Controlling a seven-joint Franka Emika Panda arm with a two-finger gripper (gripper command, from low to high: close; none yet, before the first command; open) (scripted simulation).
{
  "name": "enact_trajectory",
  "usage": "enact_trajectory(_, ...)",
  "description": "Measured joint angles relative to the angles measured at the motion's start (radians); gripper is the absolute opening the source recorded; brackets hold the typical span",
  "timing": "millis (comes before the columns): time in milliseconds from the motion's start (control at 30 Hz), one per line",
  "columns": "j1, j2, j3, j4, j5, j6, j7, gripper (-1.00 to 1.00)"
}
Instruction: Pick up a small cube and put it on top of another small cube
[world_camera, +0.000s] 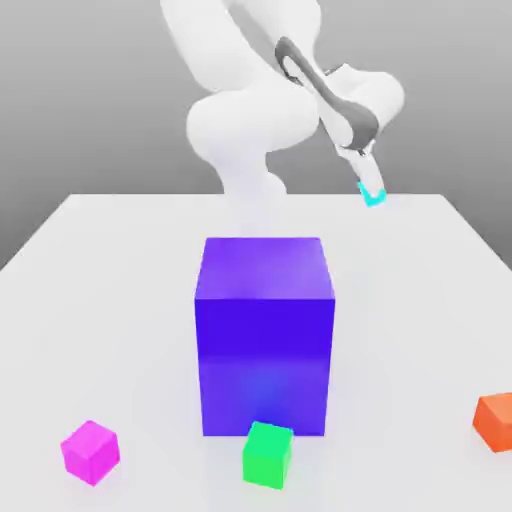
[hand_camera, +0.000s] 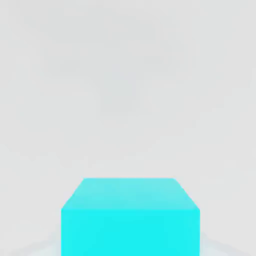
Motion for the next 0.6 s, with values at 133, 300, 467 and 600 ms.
enact_trajectory(133, 0.042, 0.077, 0.114, 0.016, -0.101, 0.003, -0.145, -1.0)
enact_trajectory(300, -0.058, 0.105, 0.434, 0.073, -0.113, 0.003, -0.374, -1.0)
enact_trajectory(467, -0.13, 0.066, 0.552, 0.08, -0.027, 0.003, -0.485, 1.0)
enact_trajectory(600, -0.13, 0.066, 0.552, 0.08, -0.027, 0.003, -0.485, 1.0)
